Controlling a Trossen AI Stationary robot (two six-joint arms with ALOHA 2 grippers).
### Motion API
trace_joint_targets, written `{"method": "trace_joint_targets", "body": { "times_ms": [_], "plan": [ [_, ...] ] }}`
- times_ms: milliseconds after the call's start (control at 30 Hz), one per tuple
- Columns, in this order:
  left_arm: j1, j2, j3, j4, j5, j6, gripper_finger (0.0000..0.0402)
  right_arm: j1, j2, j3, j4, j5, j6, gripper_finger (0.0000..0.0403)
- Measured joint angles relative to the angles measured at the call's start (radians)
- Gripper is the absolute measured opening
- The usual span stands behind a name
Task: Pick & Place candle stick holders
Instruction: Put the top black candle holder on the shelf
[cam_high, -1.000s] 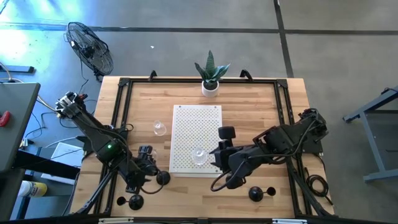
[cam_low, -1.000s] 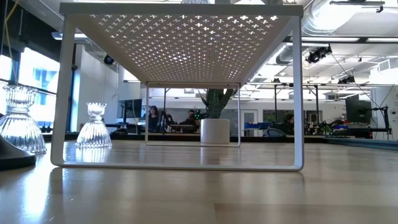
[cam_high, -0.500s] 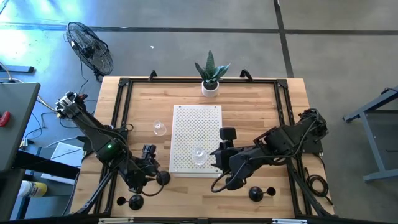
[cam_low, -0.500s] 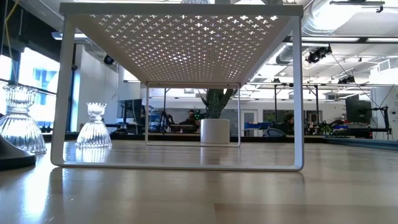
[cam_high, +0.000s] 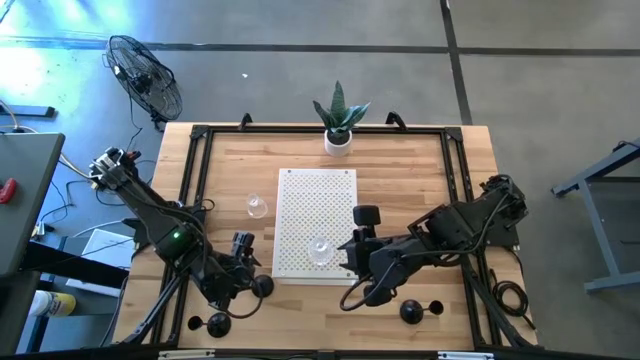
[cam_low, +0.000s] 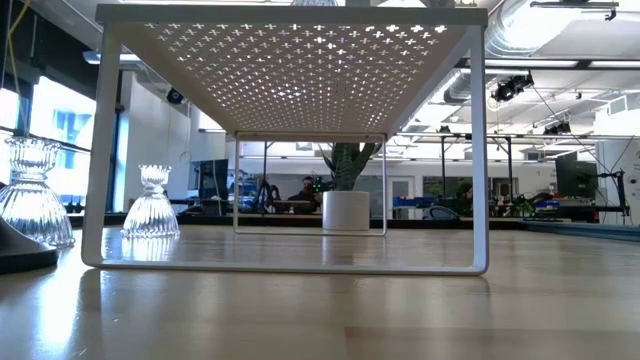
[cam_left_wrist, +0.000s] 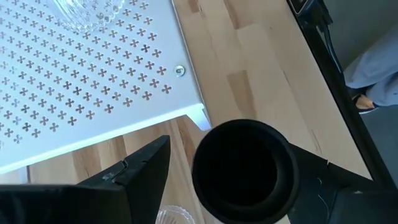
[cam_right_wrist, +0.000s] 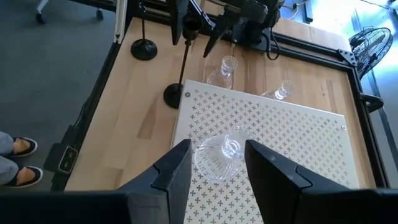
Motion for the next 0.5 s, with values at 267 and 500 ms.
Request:
{"method": "trace_joint_targets", "body": {
  "times_ms": [267,500],
  "plan": [
    [0.000,0.000,0.000,0.002,-0.012,0.030,0.0257,0.000,0.000,0.000,0.000,0.000,-0.016,0.0142],
    [0.000,0.000,0.000,0.000,-0.011,0.055,0.0227,-0.001,0.000,0.000,0.000,0.008,-0.019,0.0142]
  ]
}}
